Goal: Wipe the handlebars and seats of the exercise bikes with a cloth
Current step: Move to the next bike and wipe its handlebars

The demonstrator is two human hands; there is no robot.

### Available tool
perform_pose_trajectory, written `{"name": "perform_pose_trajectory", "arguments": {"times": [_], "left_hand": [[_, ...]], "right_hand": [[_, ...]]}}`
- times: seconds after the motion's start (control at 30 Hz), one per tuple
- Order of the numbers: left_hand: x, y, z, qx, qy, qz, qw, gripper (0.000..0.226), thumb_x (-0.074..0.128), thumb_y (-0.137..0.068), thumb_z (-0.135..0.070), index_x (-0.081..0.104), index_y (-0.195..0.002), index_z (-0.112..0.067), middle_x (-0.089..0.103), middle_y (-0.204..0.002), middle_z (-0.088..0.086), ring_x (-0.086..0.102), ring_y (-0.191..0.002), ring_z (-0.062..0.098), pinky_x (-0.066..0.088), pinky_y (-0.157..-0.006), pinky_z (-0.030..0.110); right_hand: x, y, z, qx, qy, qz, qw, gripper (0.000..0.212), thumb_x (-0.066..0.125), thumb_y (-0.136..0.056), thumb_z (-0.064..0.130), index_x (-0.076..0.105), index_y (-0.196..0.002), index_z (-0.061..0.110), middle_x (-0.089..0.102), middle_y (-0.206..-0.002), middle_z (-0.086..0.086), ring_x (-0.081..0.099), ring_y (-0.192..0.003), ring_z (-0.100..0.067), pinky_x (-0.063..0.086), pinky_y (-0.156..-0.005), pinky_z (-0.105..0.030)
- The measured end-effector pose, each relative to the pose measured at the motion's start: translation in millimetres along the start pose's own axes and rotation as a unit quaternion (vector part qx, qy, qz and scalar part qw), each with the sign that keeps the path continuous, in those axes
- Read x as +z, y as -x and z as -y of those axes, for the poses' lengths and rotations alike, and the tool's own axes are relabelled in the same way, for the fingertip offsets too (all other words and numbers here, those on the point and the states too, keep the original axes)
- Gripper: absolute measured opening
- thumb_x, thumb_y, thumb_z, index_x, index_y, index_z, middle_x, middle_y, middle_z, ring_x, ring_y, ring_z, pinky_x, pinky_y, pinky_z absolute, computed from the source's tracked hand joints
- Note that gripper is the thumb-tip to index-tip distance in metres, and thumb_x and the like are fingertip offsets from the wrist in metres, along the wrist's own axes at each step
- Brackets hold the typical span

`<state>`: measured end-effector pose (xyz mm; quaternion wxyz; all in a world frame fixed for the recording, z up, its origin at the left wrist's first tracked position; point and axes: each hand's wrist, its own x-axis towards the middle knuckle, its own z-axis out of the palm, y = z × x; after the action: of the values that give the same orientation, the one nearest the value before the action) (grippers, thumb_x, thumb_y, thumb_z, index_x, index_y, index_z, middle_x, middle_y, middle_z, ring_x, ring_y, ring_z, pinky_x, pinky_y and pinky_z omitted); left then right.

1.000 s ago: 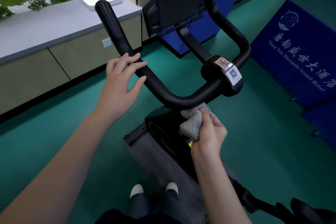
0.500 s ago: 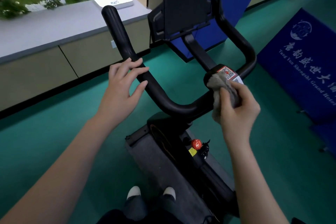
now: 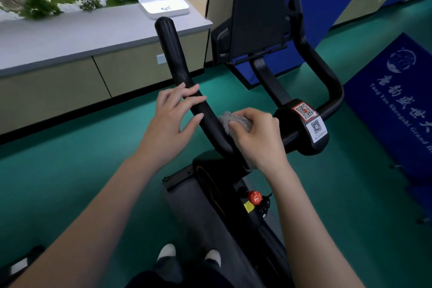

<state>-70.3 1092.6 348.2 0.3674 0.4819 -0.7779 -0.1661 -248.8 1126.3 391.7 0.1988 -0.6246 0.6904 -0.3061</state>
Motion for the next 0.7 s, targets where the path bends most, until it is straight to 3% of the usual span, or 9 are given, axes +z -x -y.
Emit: {"name": "perform_pose_trajectory", "arguments": {"times": [0.1, 0.23, 0.3, 0.37, 0.5, 0.57, 0.7], "left_hand": [[0.6, 0.0, 0.2, 0.003, -0.002, -0.003, 1.000, 0.032, 0.057, -0.092, -0.023, 0.059, -0.124, -0.016, 0.048, -0.136, -0.004, 0.031, -0.132, 0.019, 0.013, -0.106, 0.006], [-0.1, 0.7, 1.1, 0.005, -0.010, 0.000, 1.000, 0.034, 0.054, -0.092, -0.027, 0.058, -0.124, -0.017, 0.048, -0.136, -0.004, 0.030, -0.132, 0.017, 0.012, -0.104, 0.003], [0.0, 0.4, 0.9, 0.006, -0.015, 0.002, 1.000, 0.035, 0.052, -0.093, -0.030, 0.058, -0.124, -0.018, 0.048, -0.137, -0.005, 0.030, -0.133, 0.016, 0.011, -0.104, 0.003], [0.4, 0.2, 0.0, 0.003, -0.020, 0.000, 1.000, 0.035, 0.050, -0.093, -0.032, 0.057, -0.124, -0.018, 0.048, -0.137, -0.005, 0.030, -0.133, 0.016, 0.011, -0.102, 0.002], [0.1, 0.4, -1.4, 0.009, -0.031, 0.003, 0.999, 0.037, 0.048, -0.094, -0.032, 0.057, -0.126, -0.016, 0.048, -0.137, -0.004, 0.030, -0.134, 0.017, 0.013, -0.107, 0.008], [-1.9, -0.2, -1.4, 0.017, -0.044, 0.007, 0.999, 0.038, 0.047, -0.094, -0.033, 0.057, -0.127, -0.016, 0.049, -0.137, -0.003, 0.031, -0.134, 0.018, 0.018, -0.109, 0.017], [-7.2, -0.8, -0.8, 0.028, -0.057, 0.019, 0.998, 0.039, 0.049, -0.093, -0.032, 0.056, -0.128, -0.015, 0.049, -0.137, -0.001, 0.034, -0.134, 0.020, 0.028, -0.110, 0.032]], "right_hand": [[6.7, -14.6, 18.8, -0.013, -0.027, -0.011, 1.000, 0.016, 0.060, -0.086, 0.016, 0.071, -0.098, 0.012, 0.073, -0.092, -0.004, 0.065, -0.093, -0.022, 0.048, -0.082, -0.032], [8.7, -22.7, 23.1, -0.049, 0.002, 0.051, 0.998, 0.017, 0.059, -0.089, 0.015, 0.069, -0.102, 0.011, 0.072, -0.097, -0.008, 0.063, -0.099, -0.029, 0.047, -0.088, -0.039], [-0.2, -18.4, 14.6, -0.069, 0.007, 0.075, 0.995, 0.013, 0.059, -0.088, 0.012, 0.069, -0.097, 0.012, 0.072, -0.091, -0.003, 0.064, -0.095, -0.023, 0.048, -0.084, -0.027], [-11.7, -10.6, 3.6, -0.087, 0.026, 0.100, 0.991, 0.010, 0.061, -0.088, 0.011, 0.069, -0.094, 0.013, 0.067, -0.082, 0.003, 0.062, -0.086, -0.016, 0.041, -0.070, -0.010], [-34.2, 4.2, -13.1, -0.129, 0.069, 0.150, 0.978, 0.008, 0.062, -0.088, 0.010, 0.069, -0.093, 0.012, 0.064, -0.070, 0.003, 0.057, -0.069, -0.007, 0.039, -0.062, -0.015], [-42.5, 5.4, -18.4, -0.146, 0.083, 0.158, 0.973, 0.009, 0.063, -0.087, 0.008, 0.069, -0.091, 0.013, 0.060, -0.063, 0.012, 0.053, -0.063, 0.002, 0.038, -0.060, -0.013], [-54.6, 2.8, -30.7, -0.137, 0.113, 0.124, 0.976, 0.010, 0.062, -0.087, 0.007, 0.069, -0.093, 0.013, 0.066, -0.077, 0.004, 0.057, -0.072, -0.008, 0.038, -0.066, -0.008]]}}
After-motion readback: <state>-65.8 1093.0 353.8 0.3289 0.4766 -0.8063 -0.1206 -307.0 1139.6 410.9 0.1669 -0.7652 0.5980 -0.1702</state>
